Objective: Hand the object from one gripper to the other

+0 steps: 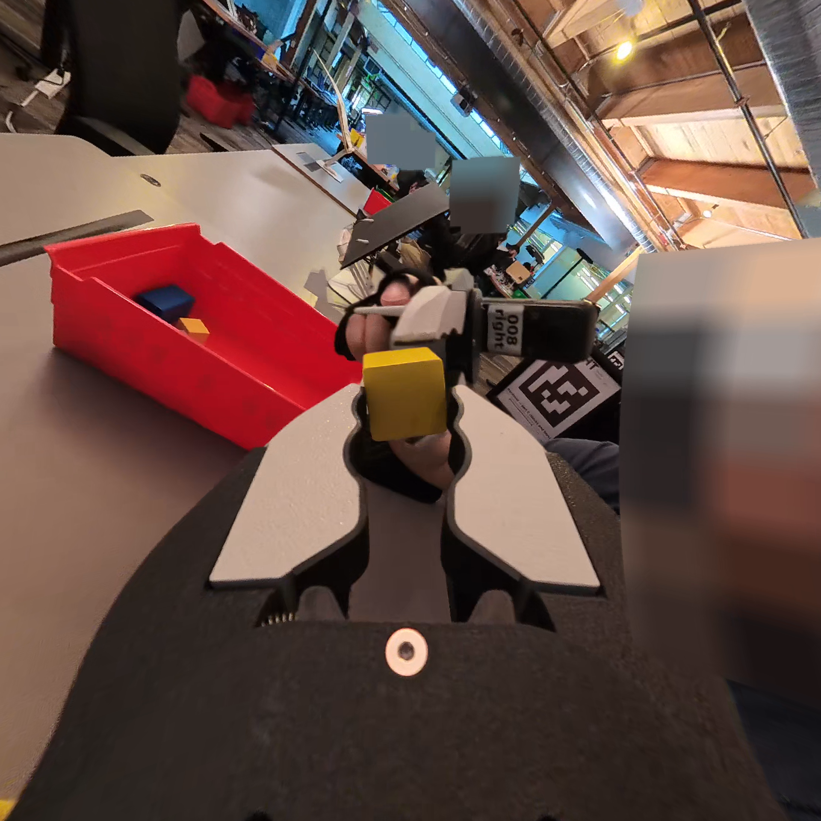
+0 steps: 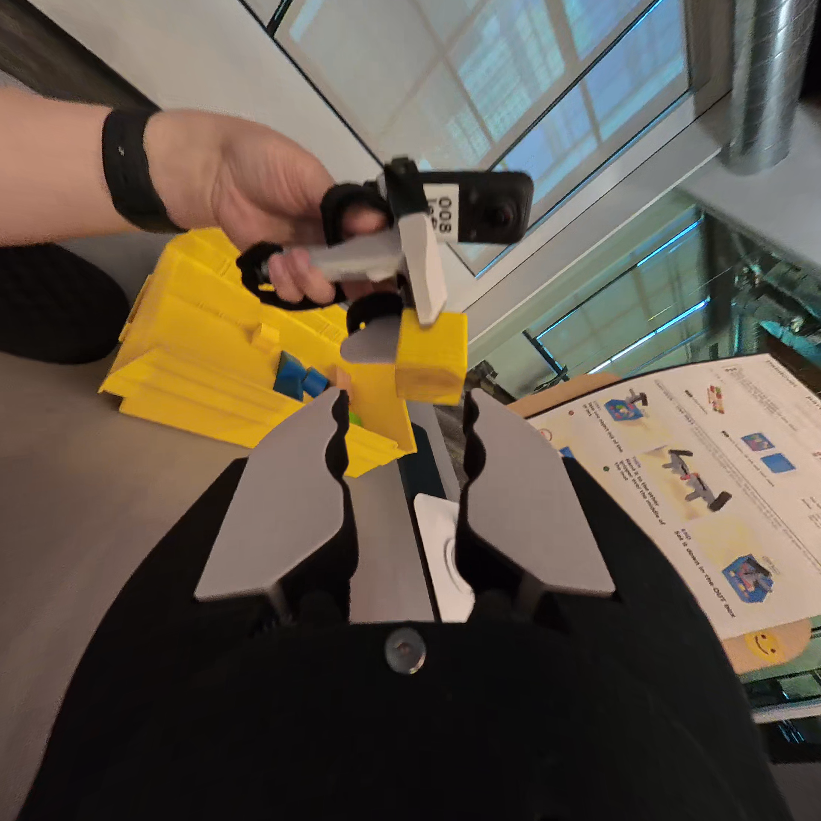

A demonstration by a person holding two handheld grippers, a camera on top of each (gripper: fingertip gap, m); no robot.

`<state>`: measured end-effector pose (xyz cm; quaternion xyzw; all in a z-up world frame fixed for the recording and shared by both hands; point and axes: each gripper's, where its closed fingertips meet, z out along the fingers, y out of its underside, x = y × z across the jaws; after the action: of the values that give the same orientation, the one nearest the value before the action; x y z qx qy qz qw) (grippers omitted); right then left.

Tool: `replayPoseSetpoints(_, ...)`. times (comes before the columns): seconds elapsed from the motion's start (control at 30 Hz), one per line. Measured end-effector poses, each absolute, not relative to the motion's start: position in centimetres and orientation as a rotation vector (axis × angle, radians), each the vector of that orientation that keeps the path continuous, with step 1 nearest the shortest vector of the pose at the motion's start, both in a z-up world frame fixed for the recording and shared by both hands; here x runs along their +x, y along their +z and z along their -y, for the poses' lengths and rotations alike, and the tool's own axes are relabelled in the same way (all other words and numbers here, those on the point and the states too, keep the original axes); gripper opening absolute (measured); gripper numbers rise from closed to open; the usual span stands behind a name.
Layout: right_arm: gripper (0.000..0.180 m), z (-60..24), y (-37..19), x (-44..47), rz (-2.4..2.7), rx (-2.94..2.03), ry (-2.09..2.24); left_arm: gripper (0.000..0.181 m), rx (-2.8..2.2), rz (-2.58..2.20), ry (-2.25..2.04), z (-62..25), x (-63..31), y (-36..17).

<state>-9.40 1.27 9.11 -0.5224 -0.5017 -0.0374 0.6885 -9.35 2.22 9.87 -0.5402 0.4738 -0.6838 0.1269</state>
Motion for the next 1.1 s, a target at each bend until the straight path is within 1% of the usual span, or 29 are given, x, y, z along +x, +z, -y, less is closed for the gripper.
replayPoseSetpoints(0.2, 0.044, -2.1, 8.7, -9.5, 1.084, -1.193, -0.088, 0.034, -1.585, -1.413, -1.988, -1.5, -8.2, 9.0)
replayPoseSetpoints(0.27, 0.034, -2.3, 9.0, -9.2, 1.049, -1.201, -0.064, 0.034, -1.582, -1.422, -1.989, -1.3, -8.0, 8.8)
replayPoseSetpoints(0.47, 0.034, -2.0, 8.9, -8.7, 1.078, -1.247, -0.038, 0.034, -1.565, -1.42, -2.053, -1.3, -8.0, 9.0)
replayPoseSetpoints(0.6, 0.034, -1.8, 8.3, -4.4, 1.096, -1.453, -0.057, 0.032, -1.525, -1.388, -1.982, -2.4, -9.4, 10.1)
replayPoseSetpoints(0.7, 0.034, -1.3, 5.2, 2.3, 1.038, -1.793, -0.058, 0.031, -1.542, -1.343, -1.793, -4.4, -10.7, 10.5)
replayPoseSetpoints(0.77, 0.034, -0.4, 1.7, 7.2, 0.987, -2.043, -0.089, 0.03, -1.537, -1.335, -1.682, -5.3, -11.7, 10.8)
replayPoseSetpoints(0.87, 0.035, 1.4, -3.7, 12.5, 0.94, -2.365, -0.124, 0.03, -1.535, -1.311, -1.622, -5.9, -13.2, 11.5)
replayPoseSetpoints(0.97, 0.035, 2.5, -7.6, 14.6, 0.935, -2.561, -0.083, 0.029, -1.539, -1.282, -1.594, -6.4, -14.2, 12.0)
replayPoseSetpoints(1.1, 0.035, 2.7, -10.5, 14.3, 0.979, -2.667, 0.012, 0.027, -1.555, -1.274, -1.568, -6.6, -14.9, 12.1)
